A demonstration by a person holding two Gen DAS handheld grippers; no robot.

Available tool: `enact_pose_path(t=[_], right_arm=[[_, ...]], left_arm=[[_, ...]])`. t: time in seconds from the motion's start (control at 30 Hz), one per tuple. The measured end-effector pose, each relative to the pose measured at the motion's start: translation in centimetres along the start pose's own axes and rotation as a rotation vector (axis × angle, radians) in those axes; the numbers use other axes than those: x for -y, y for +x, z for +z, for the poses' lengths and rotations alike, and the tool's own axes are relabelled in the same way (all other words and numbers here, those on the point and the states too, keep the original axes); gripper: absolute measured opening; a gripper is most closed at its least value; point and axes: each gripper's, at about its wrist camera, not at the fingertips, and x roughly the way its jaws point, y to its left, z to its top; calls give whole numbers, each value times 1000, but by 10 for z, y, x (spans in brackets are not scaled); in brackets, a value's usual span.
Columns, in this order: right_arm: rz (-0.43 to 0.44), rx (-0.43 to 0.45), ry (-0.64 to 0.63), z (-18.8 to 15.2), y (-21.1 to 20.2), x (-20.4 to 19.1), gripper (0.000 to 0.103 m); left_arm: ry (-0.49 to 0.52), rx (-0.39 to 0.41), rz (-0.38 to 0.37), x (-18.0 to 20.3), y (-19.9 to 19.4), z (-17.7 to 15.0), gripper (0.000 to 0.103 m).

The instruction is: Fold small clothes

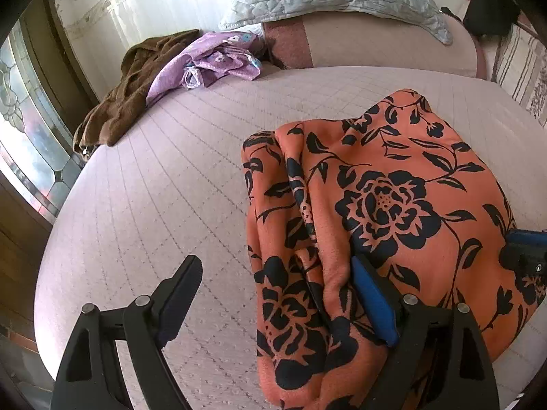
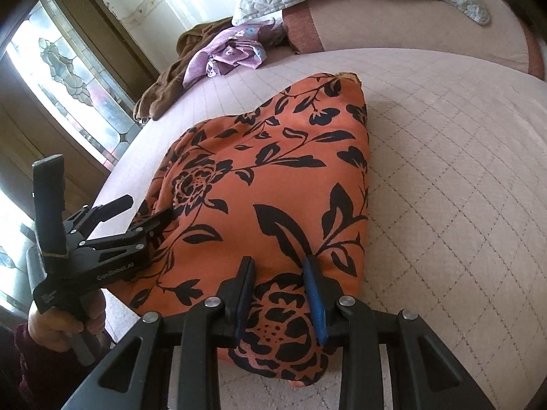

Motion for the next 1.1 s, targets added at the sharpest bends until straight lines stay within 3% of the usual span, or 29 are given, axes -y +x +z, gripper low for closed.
enact_pose_path(t=[0.6, 0.67, 0.73, 0.83, 0.93, 1.1], right_arm=[[38, -23, 24, 6, -5, 3, 36], [83, -15, 54, 10, -10, 7, 42], [114, 20, 78, 12, -18, 10, 66], [100, 87, 77, 18, -31, 13, 66], [97, 99, 132, 23, -34, 26, 66], [143, 82, 283, 28, -27, 53, 66]], left_arm=[[30, 15, 13, -1, -13, -3, 89], [30, 28, 14, -3, -18, -2, 89], [32, 43, 25, -4, -22, -1, 89], [26, 68, 39, -9, -28, 2, 89], [-11, 98, 32, -19, -33, 7, 89], [-91, 46, -8, -39, -21, 10, 89]])
